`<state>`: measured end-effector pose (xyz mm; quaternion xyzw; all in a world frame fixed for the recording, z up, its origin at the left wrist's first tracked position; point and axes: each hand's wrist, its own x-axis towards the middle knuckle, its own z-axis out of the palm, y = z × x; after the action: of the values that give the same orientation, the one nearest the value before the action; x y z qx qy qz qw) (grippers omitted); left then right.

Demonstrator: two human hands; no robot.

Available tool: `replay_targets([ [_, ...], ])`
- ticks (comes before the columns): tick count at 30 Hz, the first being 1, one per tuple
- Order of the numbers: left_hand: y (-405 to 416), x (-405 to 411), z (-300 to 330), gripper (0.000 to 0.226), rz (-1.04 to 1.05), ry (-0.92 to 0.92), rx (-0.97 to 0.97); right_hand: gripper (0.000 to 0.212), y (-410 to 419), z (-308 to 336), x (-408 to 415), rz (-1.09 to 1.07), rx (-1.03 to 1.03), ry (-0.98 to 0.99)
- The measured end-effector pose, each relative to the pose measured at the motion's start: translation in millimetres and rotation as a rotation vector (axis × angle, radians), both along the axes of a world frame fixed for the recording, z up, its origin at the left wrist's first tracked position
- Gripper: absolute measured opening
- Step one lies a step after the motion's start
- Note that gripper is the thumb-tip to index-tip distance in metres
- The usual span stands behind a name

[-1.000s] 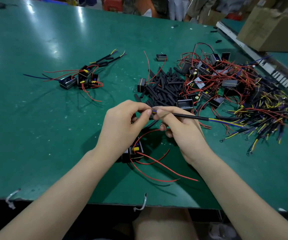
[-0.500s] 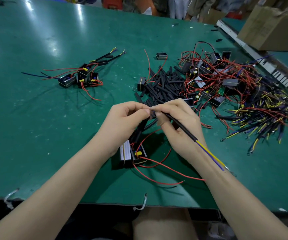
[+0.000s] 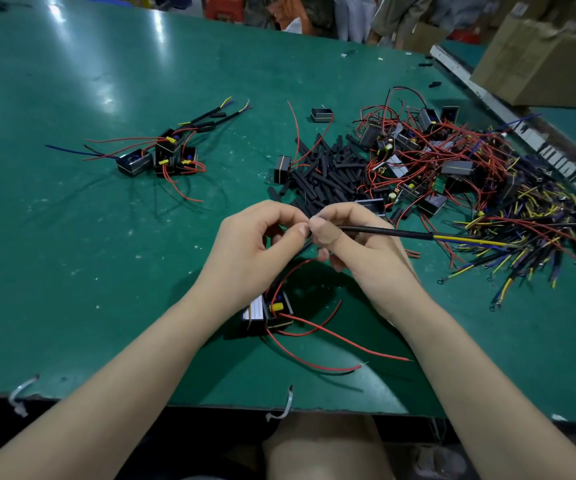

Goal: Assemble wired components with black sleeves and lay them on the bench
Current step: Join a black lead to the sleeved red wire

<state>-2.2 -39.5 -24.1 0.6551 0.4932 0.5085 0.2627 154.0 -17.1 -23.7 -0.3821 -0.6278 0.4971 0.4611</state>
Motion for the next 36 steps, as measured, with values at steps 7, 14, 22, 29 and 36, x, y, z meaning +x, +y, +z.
replay_targets([
  [7, 3, 2, -2, 0.023, 0.004, -0.089, -0.12, 0.01, 0, -6, 3, -0.174, 0.497, -0.368],
  [14, 4, 1, 2, 0.012, -0.045, -0.114, -0.15, 0.011, 4, -6, 8, -0.067, 0.416, -0.428],
  [22, 2, 1, 3, 0.007, -0.059, -0.141, -0.136, 0.015, 3, -1, 12, -0.026, 0.332, -0.316],
  [29, 6, 0, -1, 0.025, 0.011, -0.065, -0.125, 0.011, 2, -11, 8, -0.225, 0.651, -0.658],
  [36, 6, -1, -2, 0.03, 0.115, -0.055, -0.021, 0.007, 5, 0, 14, -0.149, 0.04, -0.281],
])
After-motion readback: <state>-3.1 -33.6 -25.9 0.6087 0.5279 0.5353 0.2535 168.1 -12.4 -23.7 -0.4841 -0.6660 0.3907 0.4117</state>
